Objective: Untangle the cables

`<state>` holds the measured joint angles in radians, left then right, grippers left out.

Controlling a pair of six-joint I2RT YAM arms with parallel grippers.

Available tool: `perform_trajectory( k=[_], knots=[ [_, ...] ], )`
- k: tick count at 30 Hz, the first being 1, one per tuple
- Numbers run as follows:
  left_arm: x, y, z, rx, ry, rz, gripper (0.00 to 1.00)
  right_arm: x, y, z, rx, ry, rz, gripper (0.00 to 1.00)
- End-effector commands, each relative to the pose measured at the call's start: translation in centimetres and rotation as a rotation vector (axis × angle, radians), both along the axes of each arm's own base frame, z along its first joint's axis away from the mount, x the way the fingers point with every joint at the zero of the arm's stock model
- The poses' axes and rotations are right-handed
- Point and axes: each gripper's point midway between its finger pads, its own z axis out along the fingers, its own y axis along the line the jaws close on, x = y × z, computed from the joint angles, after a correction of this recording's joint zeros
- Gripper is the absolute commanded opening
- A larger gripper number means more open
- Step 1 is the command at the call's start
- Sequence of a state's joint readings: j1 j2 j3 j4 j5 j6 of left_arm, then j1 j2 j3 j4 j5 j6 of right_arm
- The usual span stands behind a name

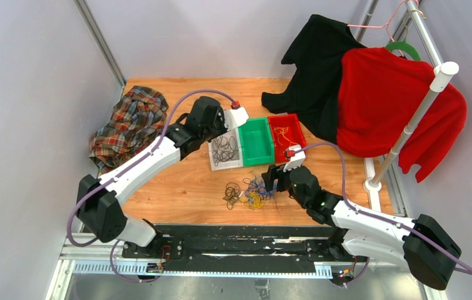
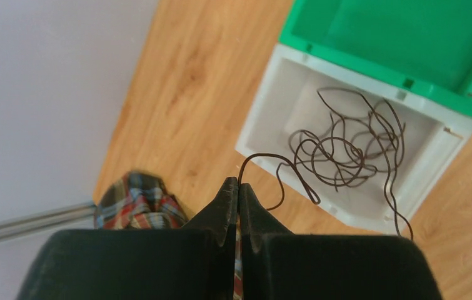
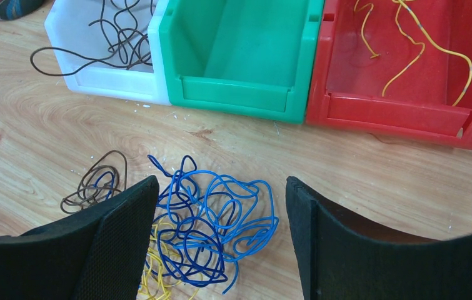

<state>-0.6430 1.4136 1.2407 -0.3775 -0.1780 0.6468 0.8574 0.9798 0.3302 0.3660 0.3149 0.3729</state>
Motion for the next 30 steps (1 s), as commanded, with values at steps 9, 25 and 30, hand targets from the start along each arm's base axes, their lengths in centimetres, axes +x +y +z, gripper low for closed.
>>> perform_trajectory(
  k=[9, 25, 30],
  knots=[
    [2.0, -1.5, -8.0, 0.082, 0.167, 0.038, 0.0, -0.2, -0.8, 0.2, 0.011, 0.029, -0.034, 0.74],
    [4.0, -5.5, -12.9, 0.001, 0.293, 0.032, 0.16, -5.6, -2.5, 2.0, -0.052, 0.238, 0.06, 0.76],
    [4.6, -6.3, -10.3, -0.026, 0.301, 0.036, 0.55, -5.0, -3.5, 3.3, -0.093, 0.174, 0.038, 0.77]
  ],
)
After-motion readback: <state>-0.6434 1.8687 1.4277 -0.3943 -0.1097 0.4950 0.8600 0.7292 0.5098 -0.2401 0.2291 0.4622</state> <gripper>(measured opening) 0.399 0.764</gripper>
